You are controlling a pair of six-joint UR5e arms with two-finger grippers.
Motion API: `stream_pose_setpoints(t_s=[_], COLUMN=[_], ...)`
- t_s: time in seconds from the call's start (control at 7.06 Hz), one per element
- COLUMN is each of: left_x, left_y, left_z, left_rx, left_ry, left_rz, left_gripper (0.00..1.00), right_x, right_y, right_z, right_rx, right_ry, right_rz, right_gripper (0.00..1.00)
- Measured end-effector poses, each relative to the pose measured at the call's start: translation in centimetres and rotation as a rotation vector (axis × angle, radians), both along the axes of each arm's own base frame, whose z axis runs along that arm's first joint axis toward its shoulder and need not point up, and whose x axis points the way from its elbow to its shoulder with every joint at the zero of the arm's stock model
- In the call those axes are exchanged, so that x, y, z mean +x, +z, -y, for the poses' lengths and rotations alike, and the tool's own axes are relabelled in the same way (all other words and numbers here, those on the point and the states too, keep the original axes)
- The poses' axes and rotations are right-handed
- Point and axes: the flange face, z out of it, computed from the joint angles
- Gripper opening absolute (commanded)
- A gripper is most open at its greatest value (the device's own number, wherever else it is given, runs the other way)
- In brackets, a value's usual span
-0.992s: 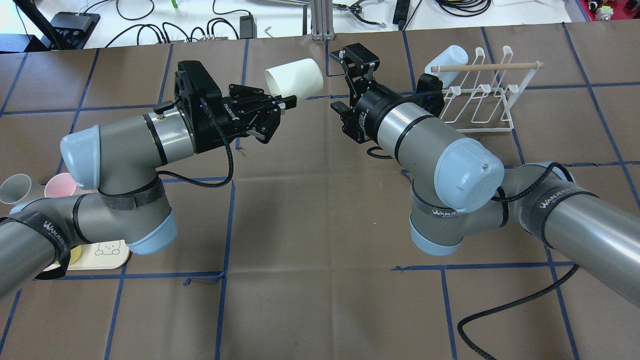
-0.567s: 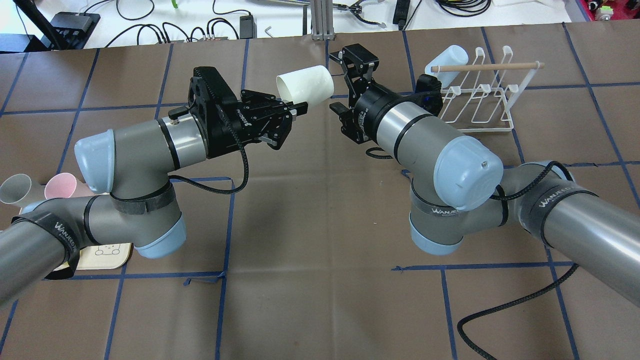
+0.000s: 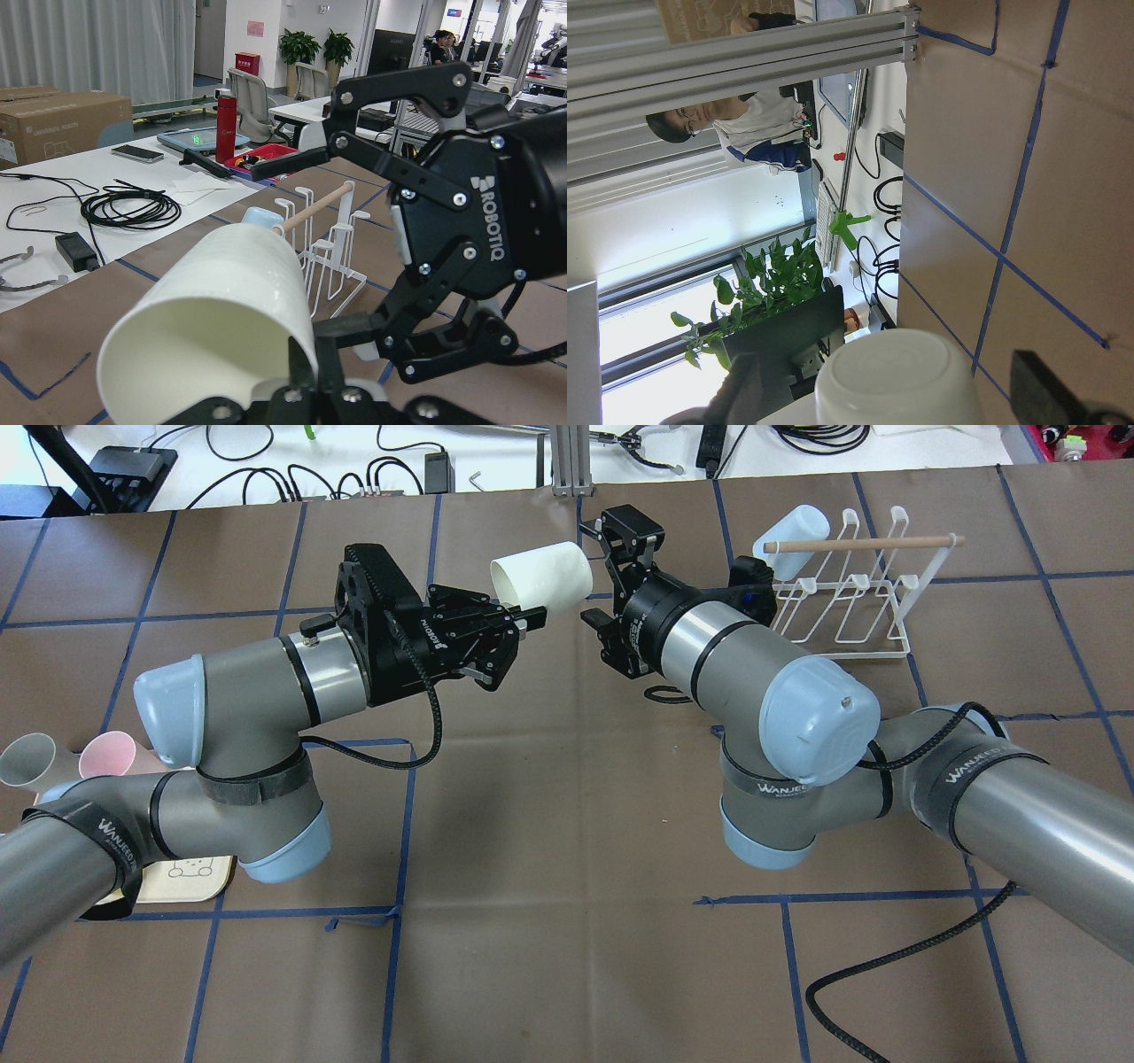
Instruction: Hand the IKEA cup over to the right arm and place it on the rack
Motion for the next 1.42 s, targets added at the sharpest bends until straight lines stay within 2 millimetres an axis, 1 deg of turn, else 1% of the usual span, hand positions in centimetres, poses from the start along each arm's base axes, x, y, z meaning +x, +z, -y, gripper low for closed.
stream_pose_setpoints(t_s=[0.14,0.43,0.71,1.13,1.28,1.42], left_x=[0.0,0.0,0.0,-0.1,-0.1,-0.1], left_y=[0.0,0.0,0.1,0.1,0.1,0.1], left_z=[0.0,0.0,0.0,0.0,0.0,0.0], left_rx=[0.0,-0.001,-0.001,-0.002,-0.002,-0.002], left_ry=[0.0,0.0,0.0,-0.001,-0.001,-0.001], left_rz=[0.0,0.0,0.0,0.0,0.0,0.001], left_gripper=[0.06,0.07,0.07,0.08,0.09,0.1], right_x=[0.4,1.4,2.3,2.5,2.5,2.5], right_y=[0.1,-0.2,-0.1,-0.1,-0.1,-0.2], right_z=[0.4,0.5,0.7,0.7,0.7,0.7], right_rx=[0.006,0.018,0.021,0.027,0.027,0.027], right_ry=[0.005,0.023,0.038,0.044,0.045,0.046], right_rz=[-0.001,-0.003,-0.003,-0.008,-0.009,-0.009], right_gripper=[0.99,0.99,0.97,0.84,0.76,0.71])
